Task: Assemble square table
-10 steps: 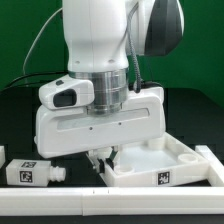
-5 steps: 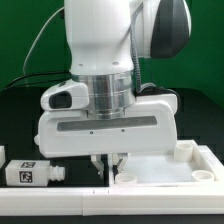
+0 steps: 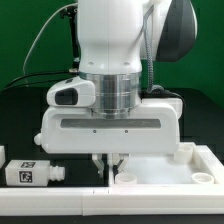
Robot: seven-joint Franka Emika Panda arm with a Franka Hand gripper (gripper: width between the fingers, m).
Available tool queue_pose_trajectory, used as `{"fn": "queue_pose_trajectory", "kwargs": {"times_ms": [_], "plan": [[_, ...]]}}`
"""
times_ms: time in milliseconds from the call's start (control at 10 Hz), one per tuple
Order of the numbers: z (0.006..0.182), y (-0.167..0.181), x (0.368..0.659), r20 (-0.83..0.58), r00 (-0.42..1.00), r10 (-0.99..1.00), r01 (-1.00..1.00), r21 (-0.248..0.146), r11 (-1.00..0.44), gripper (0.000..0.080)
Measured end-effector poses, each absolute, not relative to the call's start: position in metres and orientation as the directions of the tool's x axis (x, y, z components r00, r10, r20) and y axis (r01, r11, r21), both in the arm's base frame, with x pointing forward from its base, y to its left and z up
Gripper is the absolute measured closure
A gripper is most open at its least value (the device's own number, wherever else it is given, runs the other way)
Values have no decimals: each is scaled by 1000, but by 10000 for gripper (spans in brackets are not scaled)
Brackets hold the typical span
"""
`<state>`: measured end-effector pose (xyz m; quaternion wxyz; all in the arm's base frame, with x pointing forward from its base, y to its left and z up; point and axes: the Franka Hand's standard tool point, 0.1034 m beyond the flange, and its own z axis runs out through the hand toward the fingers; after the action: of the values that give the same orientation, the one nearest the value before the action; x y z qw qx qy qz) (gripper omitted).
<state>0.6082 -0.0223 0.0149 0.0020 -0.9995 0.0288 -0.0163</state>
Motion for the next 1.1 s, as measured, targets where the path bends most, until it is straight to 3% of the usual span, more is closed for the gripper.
{"fn": "queue_pose_trajectory", "kwargs": {"times_ms": [100,200,300,400,500,600,900,1100], "plan": [[15,-22,608,32,998,-57,-57,-5,-998,718],[16,-22,609,33,998,-58,-58,-6,-998,531],[29,-23,604,7,997,-76,-76,-21,-997,395],[50,-21,597,-31,994,-103,-104,-35,-994,395],[66,-17,592,-66,990,-122,-125,-43,-991,213],[72,-13,591,-77,982,-170,-174,-41,-984,170],[71,-12,591,-78,984,-162,-166,-42,-985,154],[80,-5,578,-117,962,-247,-253,-40,-967,151]]}}
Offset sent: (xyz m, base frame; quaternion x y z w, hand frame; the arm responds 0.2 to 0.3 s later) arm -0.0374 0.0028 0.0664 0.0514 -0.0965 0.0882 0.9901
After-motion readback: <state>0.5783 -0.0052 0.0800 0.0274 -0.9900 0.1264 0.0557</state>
